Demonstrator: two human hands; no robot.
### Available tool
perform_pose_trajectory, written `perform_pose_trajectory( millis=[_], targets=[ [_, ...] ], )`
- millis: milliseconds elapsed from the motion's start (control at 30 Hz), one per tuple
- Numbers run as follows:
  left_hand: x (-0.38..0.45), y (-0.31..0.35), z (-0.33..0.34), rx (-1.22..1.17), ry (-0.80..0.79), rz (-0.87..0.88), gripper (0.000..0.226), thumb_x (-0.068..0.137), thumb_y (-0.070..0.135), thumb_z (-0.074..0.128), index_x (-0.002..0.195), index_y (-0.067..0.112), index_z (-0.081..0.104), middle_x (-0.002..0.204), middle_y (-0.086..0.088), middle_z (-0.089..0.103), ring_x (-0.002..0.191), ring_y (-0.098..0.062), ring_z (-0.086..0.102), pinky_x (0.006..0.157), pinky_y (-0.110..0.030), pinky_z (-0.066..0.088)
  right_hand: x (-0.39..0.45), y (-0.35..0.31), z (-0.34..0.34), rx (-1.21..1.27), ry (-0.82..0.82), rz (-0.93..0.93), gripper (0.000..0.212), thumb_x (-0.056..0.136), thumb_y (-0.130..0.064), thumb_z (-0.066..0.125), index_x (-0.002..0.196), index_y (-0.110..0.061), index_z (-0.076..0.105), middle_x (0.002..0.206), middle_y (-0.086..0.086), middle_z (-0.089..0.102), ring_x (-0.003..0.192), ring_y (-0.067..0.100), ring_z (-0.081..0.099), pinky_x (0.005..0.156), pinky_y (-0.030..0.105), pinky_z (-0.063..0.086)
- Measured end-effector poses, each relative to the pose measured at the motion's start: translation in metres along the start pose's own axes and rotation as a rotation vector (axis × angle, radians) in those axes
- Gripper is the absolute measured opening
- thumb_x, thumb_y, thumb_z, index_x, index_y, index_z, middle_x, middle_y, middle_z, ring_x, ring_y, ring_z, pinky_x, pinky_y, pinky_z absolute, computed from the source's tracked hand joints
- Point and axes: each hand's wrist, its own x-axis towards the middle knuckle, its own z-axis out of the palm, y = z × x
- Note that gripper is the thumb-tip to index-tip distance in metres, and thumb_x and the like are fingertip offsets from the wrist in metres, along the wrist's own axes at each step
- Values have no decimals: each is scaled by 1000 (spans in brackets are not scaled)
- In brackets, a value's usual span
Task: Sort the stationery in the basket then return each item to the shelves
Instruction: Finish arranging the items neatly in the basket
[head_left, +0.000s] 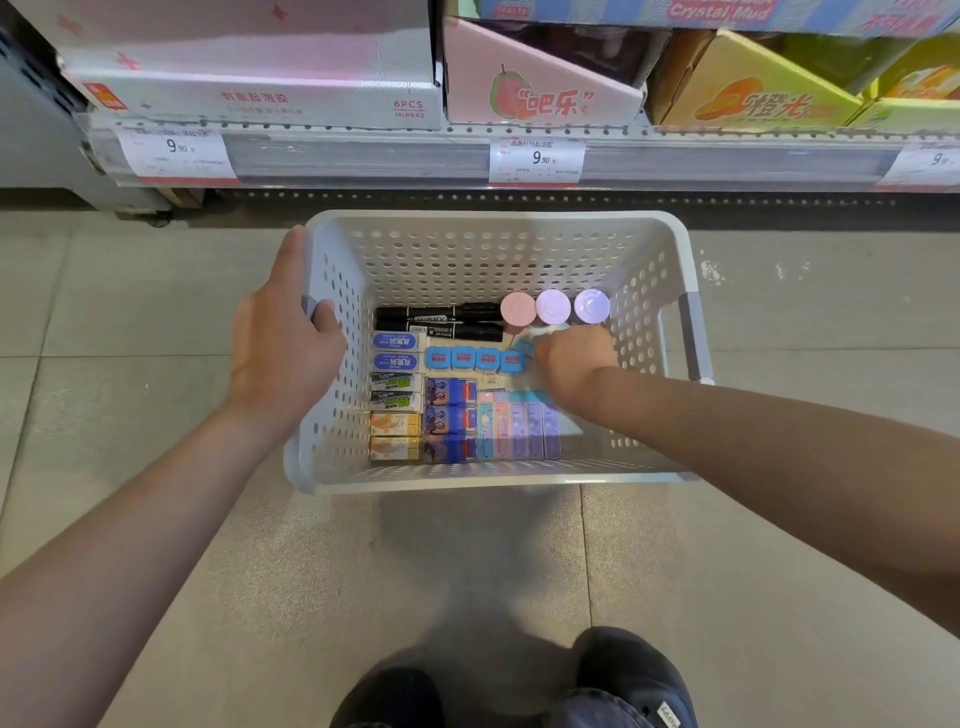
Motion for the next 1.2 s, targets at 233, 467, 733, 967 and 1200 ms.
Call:
perform_pose_trajectory(
  millis=[233,467,733,967,1200],
  targets=[
    [-1,2,-1,10,1,22,64,94,6,48,150,18,22,70,-15,49,54,-22,47,56,-45,50,5,-3,9,56,69,-4,25,94,-14,42,117,-19,52,101,-1,65,89,20,63,60,25,36],
    [-1,2,-2,4,-9,8,64,94,7,47,151,21,20,77,-21,54,58,-31,54,57,-50,54,5,-3,4,132,77,10,31,91,-16,45,120,-22,53,102,1,66,91,21,64,57,23,35],
    [-1,3,0,12,11,27,63,95,8,49,151,17,21,90,-9,52,69,-24,56,63,-37,48,-19,31,-56,24,-161,-100,16,88,-23,51,100,-13,56,97,4,59,96,25,60,58,23,39],
    [-1,1,1,0,10,18,64,95,7,48,151,17,20,92,-6,54,67,-21,54,63,-34,44,-7,30,-34,83,-573,-253,25,90,-15,54,108,-4,68,88,5,69,73,18,56,57,21,42],
    [0,-2,2,-8,5,25,64,94,7,47,151,19,20,78,-10,52,58,-18,47,57,-32,42,-5,12,-13,-80,-434,-213,32,89,-26,62,115,-8,59,98,2,58,94,24,59,88,37,50]
  ],
)
